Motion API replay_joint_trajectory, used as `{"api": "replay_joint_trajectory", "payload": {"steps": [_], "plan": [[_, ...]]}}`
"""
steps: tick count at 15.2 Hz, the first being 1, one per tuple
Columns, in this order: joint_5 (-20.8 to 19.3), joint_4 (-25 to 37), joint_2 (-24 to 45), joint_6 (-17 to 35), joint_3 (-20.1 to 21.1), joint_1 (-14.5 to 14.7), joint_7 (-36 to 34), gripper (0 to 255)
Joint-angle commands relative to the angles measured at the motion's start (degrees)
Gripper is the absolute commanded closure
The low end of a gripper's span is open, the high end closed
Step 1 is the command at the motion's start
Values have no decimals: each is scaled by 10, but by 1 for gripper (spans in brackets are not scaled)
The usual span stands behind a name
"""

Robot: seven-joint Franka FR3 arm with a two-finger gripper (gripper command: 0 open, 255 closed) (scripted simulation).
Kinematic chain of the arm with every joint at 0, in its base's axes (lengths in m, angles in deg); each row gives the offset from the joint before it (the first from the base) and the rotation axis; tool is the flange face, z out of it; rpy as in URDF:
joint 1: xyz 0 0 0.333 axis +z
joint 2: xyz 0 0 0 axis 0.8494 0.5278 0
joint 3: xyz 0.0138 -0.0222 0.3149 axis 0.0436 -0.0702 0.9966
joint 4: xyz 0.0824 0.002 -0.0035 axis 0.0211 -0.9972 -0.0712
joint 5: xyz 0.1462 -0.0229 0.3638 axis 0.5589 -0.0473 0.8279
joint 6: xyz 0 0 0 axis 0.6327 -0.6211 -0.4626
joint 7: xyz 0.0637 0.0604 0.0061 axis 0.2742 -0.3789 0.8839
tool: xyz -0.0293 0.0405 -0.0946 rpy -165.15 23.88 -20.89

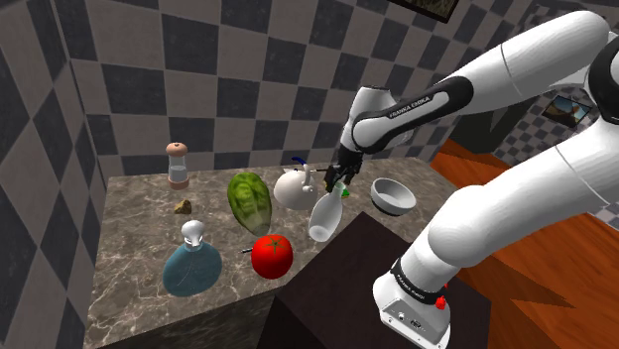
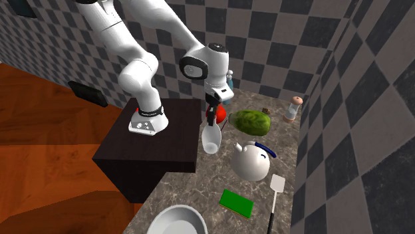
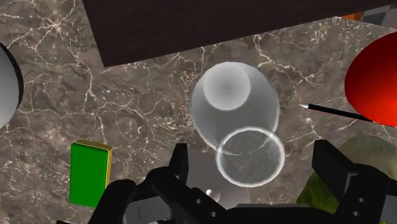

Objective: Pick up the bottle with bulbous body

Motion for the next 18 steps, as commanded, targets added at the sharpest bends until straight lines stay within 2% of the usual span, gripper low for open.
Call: {"api": "replay_joint_trajectory", "payload": {"steps": [1,5,6,15,18], "plan": [[0,-4,18,23,-3,0,2,0],[2,-9,42,52,-6,2,4,0],[2,-9,42,52,-5,2,3,255],[2,-9,42,52,-6,2,4,255],[0,-3,14,18,-3,0,2,255]]}}
